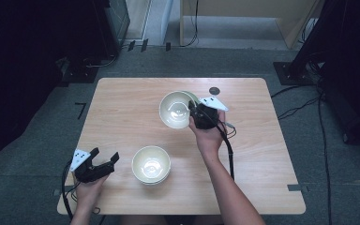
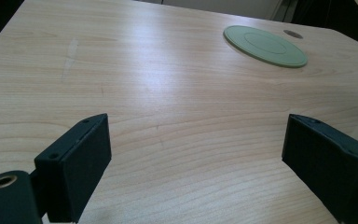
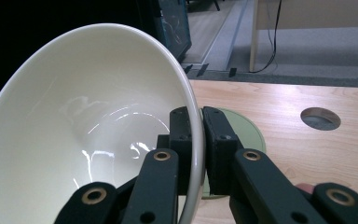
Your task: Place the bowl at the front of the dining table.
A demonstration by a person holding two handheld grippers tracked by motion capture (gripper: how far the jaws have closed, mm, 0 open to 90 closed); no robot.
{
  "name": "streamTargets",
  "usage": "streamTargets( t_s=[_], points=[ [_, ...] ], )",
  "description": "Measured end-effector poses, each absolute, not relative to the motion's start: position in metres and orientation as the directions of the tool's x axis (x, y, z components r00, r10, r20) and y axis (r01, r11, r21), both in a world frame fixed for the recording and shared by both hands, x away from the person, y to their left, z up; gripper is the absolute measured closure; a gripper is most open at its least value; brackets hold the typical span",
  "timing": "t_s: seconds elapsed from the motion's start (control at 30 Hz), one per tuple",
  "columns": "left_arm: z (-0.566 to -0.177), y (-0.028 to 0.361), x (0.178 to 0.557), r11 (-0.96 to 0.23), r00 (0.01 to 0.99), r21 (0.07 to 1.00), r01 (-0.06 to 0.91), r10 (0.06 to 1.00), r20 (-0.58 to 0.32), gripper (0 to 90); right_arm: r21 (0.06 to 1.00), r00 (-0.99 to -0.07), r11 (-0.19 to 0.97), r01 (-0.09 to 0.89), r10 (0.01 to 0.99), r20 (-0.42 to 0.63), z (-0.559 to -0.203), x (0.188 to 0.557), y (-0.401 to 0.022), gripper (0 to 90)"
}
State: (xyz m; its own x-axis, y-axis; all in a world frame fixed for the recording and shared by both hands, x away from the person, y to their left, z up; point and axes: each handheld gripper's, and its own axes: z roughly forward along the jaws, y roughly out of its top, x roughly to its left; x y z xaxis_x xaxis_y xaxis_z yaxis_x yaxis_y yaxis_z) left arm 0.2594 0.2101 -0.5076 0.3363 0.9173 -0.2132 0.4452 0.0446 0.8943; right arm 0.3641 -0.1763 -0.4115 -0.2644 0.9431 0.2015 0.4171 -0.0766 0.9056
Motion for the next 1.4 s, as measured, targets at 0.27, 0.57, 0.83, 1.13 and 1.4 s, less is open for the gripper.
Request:
streamTargets(
  t_s=[0.27,0.57,0.83,1.13,1.4],
  points=[
    [-0.508,0.211,0.26,0.047,0.337,0.895,0.445,0.916,-0.216,7.8,0.89,-0.228,-0.098,0.446,0.949,0.219,-0.414,0.386,-0.178,84.5],
    [-0.508,0.21,0.26,0.047,0.338,0.895,0.444,0.916,-0.216,7.8,0.868,-0.183,-0.109,0.485,0.958,0.223,-0.419,0.409,-0.18,84.5],
    [-0.508,0.211,0.26,0.054,0.337,0.895,0.442,0.915,-0.222,7.8,0.846,-0.145,-0.108,0.522,0.966,0.213,-0.426,0.423,-0.179,84.5],
    [-0.508,0.212,0.261,0.062,0.337,0.894,0.443,0.913,-0.23,7.8,0.796,-0.098,-0.16,0.584,0.959,0.264,-0.439,0.441,-0.177,84.5],
    [-0.508,0.212,0.261,0.061,0.338,0.894,0.444,0.913,-0.23,7.8,0.716,-0.008,-0.247,0.653,0.943,0.333,-0.449,0.461,-0.178,84.5]
  ],
)
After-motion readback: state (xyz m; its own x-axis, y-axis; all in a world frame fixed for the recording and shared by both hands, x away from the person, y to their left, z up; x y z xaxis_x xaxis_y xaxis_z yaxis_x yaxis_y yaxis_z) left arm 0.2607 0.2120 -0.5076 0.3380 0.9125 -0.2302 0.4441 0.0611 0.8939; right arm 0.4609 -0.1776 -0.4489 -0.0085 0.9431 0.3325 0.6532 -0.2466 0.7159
